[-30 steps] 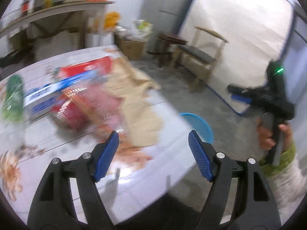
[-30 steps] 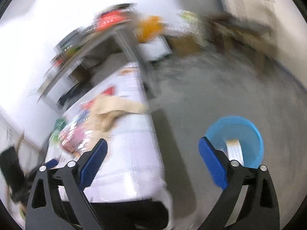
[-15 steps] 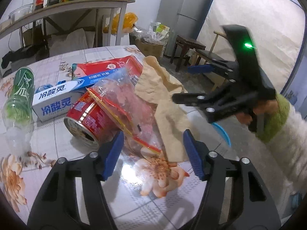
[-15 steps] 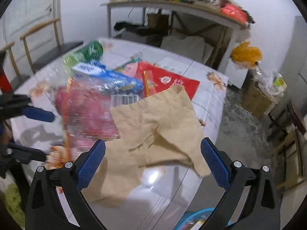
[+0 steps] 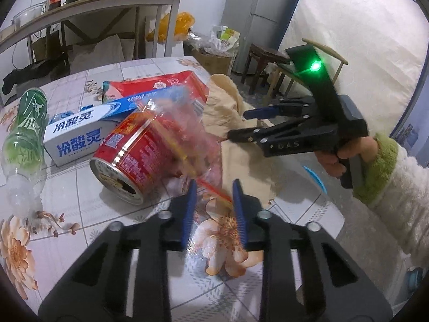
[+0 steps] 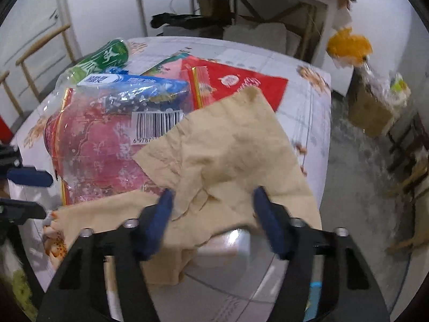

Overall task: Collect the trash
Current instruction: 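Return both tools to the table and grasp the beige cloth with the right gripper, then lift the beige cloth with the right gripper while the left gripper grasps a clear plastic bag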

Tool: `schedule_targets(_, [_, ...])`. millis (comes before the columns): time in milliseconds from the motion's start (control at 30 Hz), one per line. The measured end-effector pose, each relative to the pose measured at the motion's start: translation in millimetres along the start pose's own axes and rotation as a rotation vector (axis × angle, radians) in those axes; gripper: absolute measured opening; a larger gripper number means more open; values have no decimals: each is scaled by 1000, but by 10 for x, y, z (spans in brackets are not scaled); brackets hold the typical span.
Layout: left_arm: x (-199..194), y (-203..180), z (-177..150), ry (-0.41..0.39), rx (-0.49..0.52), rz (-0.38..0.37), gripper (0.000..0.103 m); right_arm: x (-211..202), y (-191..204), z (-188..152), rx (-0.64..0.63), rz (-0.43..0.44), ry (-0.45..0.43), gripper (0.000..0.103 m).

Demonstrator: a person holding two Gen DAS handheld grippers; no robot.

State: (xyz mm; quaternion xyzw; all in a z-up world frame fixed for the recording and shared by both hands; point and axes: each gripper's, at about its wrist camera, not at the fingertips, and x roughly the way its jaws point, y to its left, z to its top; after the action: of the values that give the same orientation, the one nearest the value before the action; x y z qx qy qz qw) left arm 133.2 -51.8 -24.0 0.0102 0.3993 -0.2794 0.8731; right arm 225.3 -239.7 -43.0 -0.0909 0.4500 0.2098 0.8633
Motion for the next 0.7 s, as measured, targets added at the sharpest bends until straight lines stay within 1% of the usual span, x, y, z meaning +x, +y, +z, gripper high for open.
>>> schedule_targets(33, [12, 5, -1, 4, -5, -5, 14, -24, 5, -23, 19, -4, -7, 44])
schedule_targets(67, [17, 10, -1, 2, -10, -6, 11, -20, 2, -23, 31, -8, -10, 37])
schedule_targets(100, [17, 12, -3, -2, -11, -6, 8, -38, 9, -40, 46, -15, -15, 34])
schedule_targets(133, [16, 11, -4, -6, -10, -6, 3, -58, 17, -57, 58, -22, -20, 28])
schedule_targets(167, [16, 11, -7, -9, -10, -7, 2, -90, 31, -88, 77, -32, -26, 21])
schedule_targets(233, [1, 12, -13, -17, -11, -10, 0, -129, 39, -127, 110, -50, -32, 12])
schedule_targets(267, [-21, 5, -19, -24, -12, -10, 0, -169, 43, -161, 134, -62, -40, 10])
schedule_targets(400, [-132, 15, -46, -41, -30, -30, 0, -388, 75, -274, 223, -66, -98, 8])
schedule_targets(533, [-308, 8, -127, -48, -17, -39, 0, -671, 194, -398, 284, -50, -156, 7])
schedule_targets(700, [-580, 66, -323, -20, -39, -62, 0, -949, 281, -610, 382, 5, -206, 7])
